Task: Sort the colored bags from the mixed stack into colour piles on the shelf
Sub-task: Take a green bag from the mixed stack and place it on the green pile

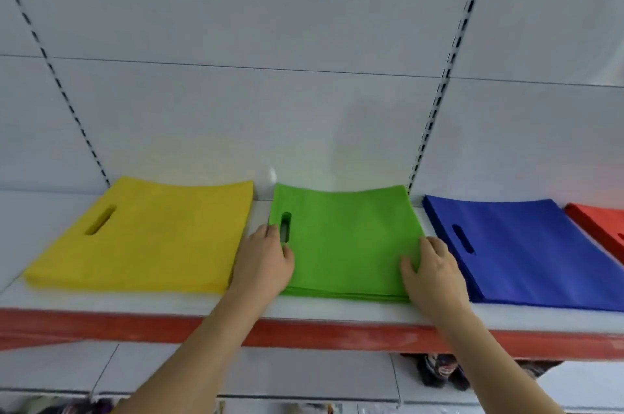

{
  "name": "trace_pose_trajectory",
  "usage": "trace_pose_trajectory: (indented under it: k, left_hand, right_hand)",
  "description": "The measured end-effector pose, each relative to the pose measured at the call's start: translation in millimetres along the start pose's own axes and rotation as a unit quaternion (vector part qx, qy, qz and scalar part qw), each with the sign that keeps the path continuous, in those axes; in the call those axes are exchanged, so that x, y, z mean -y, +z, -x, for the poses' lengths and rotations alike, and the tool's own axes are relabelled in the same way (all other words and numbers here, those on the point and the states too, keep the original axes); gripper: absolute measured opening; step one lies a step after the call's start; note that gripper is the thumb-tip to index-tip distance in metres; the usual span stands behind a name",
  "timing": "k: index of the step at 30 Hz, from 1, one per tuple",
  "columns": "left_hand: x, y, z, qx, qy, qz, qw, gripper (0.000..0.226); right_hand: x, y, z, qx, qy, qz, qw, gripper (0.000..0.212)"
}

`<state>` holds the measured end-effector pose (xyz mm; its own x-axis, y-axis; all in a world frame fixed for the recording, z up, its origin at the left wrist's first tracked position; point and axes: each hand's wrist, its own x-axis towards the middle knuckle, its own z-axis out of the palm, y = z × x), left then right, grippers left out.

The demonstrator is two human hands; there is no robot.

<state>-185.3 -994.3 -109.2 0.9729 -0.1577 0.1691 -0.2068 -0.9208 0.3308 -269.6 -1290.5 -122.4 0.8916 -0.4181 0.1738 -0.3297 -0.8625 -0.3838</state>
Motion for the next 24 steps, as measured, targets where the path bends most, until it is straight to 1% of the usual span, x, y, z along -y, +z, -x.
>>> trace_pose_trajectory:
  k: [2,5,9,11,14,18,21,24]
  left_hand:
    - [-1,1,0,0.002,-0.001,-0.021,1.000,0.049]
    - [-1,3,-2,0.015,-0.007,-0.041,0.999,0.050]
    - [-3,5,-2,0.025,-0.012,-0.062,0.998,0.049]
    - [-3,3,-2,0.018,-0.013,-0.067,0.998,0.049]
    - [-4,-8,1,-0.020,-0.015,-0.063,0.998,0.055]
    - [1,-29,17,-0.086,-0.011,-0.069,0.994,0.058]
    - [24,-44,39,-0.110,-0.027,-0.071,0.991,0.056]
    - [63,-64,59,-0.128,-0.057,-0.064,0.988,0.056]
  right_hand:
    - [-1,2,-1,0.010,0.000,0.013,1.000,0.037]
    - [-2,5,-2,0.046,0.000,0.046,0.998,0.046]
    - [-1,6,-2,0.073,-0.011,0.075,0.994,0.076]
    - [0,5,0,0.077,-0.013,0.085,0.993,0.084]
    - [7,1,3,0.038,-0.030,0.106,0.993,0.085]
    - [39,-3,12,-0.017,-0.094,0.107,0.990,0.082]
    - [75,6,30,-0.015,-0.147,0.115,0.982,0.085]
    - [116,18,47,-0.008,-0.184,0.115,0.976,0.087]
